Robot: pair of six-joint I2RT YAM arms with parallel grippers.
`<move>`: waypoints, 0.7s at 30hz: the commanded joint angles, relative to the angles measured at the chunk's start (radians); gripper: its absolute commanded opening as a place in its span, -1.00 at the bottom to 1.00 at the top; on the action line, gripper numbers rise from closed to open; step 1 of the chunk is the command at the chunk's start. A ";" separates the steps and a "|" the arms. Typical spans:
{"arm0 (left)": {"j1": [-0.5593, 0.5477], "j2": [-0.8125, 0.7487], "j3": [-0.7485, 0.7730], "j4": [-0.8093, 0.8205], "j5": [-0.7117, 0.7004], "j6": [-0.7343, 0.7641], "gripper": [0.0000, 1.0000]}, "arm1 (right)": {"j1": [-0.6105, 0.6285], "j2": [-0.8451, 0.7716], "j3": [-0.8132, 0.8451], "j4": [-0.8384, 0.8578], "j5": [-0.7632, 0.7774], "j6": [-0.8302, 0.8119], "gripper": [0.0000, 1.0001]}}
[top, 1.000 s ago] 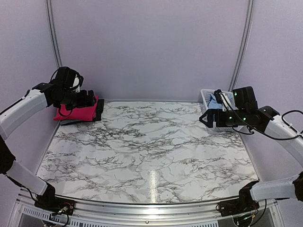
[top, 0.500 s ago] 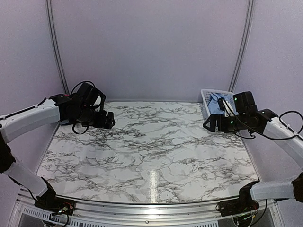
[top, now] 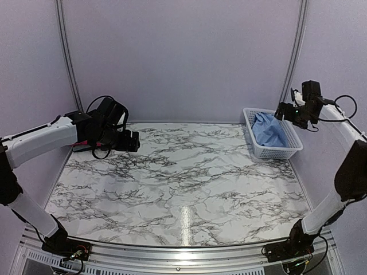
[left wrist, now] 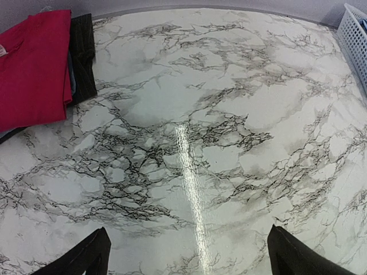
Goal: Fold and stack the mixed laundry pile
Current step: Pick up the crumpled shirt from the bin.
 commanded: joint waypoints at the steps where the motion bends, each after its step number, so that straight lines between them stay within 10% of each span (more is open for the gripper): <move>1: 0.005 -0.002 0.079 -0.009 -0.028 -0.035 0.98 | -0.002 0.197 0.170 -0.018 0.048 -0.077 0.97; 12: 0.137 0.049 0.444 -0.078 0.258 -0.115 0.98 | -0.008 0.664 0.495 -0.094 0.014 -0.094 0.64; 16: 0.189 0.074 0.517 -0.102 0.318 -0.136 0.98 | -0.021 0.750 0.573 -0.090 -0.064 -0.060 0.15; 21: 0.211 0.112 0.523 -0.094 0.403 -0.189 0.98 | -0.020 0.755 0.626 -0.068 -0.124 -0.020 -0.95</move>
